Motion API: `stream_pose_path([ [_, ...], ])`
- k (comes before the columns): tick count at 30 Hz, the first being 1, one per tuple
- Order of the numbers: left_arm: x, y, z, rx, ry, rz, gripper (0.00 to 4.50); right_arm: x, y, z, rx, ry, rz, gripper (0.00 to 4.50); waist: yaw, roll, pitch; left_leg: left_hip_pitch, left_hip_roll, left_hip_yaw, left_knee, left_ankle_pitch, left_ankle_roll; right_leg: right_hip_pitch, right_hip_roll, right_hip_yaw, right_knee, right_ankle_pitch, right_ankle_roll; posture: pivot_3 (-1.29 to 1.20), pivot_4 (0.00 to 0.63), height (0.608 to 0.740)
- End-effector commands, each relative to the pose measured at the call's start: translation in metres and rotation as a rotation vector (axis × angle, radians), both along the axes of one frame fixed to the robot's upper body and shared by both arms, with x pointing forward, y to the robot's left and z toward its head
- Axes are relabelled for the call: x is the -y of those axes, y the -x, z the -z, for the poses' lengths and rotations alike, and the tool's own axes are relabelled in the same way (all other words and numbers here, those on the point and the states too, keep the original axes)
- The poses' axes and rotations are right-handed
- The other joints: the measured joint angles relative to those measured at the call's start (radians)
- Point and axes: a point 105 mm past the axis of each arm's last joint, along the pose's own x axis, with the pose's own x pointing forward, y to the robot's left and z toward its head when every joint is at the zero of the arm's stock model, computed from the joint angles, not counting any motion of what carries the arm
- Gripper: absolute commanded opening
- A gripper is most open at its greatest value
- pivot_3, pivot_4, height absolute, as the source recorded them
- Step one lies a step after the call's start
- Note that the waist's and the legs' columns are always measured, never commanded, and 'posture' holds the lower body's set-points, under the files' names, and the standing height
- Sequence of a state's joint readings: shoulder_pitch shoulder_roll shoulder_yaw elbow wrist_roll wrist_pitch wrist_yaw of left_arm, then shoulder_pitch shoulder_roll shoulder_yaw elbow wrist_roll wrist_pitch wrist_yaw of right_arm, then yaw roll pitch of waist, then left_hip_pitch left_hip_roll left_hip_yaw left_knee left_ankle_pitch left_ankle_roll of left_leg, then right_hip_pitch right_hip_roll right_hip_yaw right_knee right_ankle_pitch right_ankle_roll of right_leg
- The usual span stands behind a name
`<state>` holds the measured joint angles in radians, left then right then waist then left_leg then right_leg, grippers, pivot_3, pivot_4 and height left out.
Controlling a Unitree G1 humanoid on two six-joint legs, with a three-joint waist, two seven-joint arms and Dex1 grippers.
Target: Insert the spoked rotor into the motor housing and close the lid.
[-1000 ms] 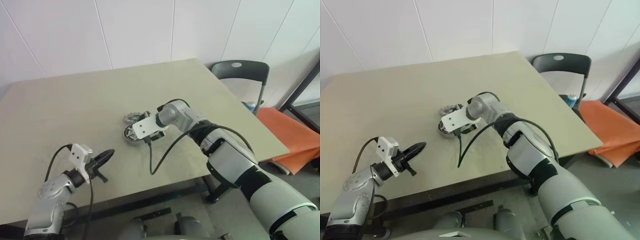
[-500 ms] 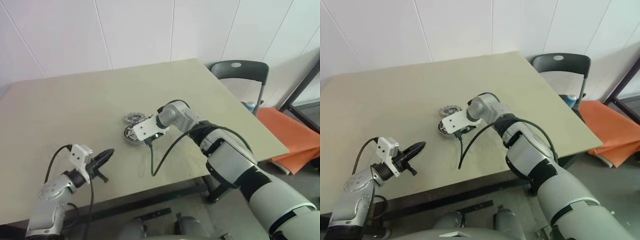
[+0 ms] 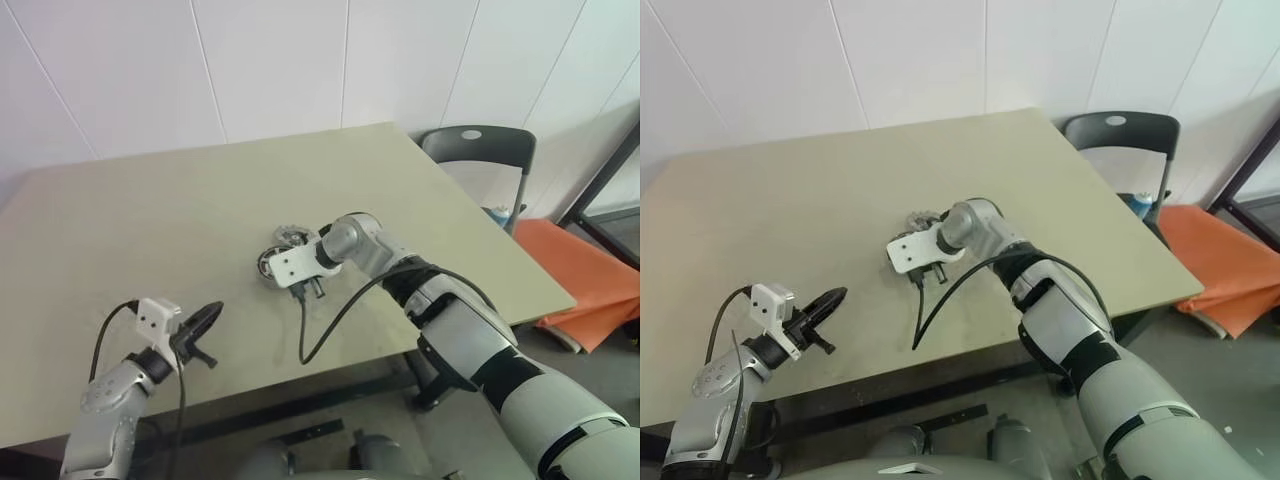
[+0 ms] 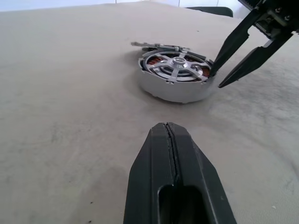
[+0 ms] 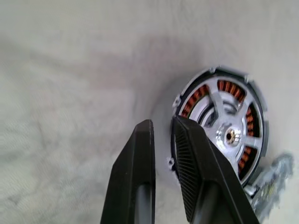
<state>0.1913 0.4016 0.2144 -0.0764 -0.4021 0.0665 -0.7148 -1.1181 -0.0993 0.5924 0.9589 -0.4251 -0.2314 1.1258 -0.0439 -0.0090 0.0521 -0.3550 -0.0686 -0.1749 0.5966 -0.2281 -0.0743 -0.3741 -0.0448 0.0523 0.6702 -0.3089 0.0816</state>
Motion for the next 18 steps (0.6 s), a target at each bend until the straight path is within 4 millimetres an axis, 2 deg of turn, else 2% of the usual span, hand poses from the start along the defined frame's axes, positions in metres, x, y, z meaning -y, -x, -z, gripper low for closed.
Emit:
stream_pose_path([
  [1, 0.0, -0.002, -0.007, 0.044, -0.012, -0.009, 0.0, -0.006, 0.005, -0.015, -0.022, -0.039, -0.02, 0.74, 0.0, 0.0, 0.0, 0.0, 0.0, 0.0, 0.0, 0.0, 0.0, 0.0, 0.0, 0.0, 0.0, 0.0, 0.0, 0.0, 0.0, 0.74],
  [7, 0.001, -0.002, -0.007, 0.043, -0.021, -0.011, 0.0, 0.005, 0.008, -0.012, -0.076, -0.009, 0.043, 0.74, 0.001, 0.0, 0.0, 0.0, 0.0, -0.001, 0.0, 0.0, 0.0, 0.0, 0.0, 0.0, 0.0, 0.0, 0.0, 0.0, 0.0, 0.74],
  [11, 0.001, -0.003, -0.008, 0.044, -0.032, -0.003, 0.0, 0.003, -0.007, -0.017, 0.019, -0.038, 0.101, 0.74, -0.001, 0.0, 0.0, 0.0, 0.0, 0.0, 0.0, 0.0, 0.0, 0.0, 0.0, -0.001, 0.0, 0.0, 0.0, 0.0, 0.0, 0.74],
  [18, 0.003, -0.004, -0.006, 0.031, -0.037, 0.012, 0.0, 0.007, -0.012, -0.016, 0.05, -0.002, 0.11, 0.74, 0.0, 0.0, 0.0, 0.0, 0.0, 0.0, 0.0, 0.0, 0.0, 0.0, 0.0, 0.0, 0.0, 0.0, 0.0, 0.0, 0.0, 0.74],
])
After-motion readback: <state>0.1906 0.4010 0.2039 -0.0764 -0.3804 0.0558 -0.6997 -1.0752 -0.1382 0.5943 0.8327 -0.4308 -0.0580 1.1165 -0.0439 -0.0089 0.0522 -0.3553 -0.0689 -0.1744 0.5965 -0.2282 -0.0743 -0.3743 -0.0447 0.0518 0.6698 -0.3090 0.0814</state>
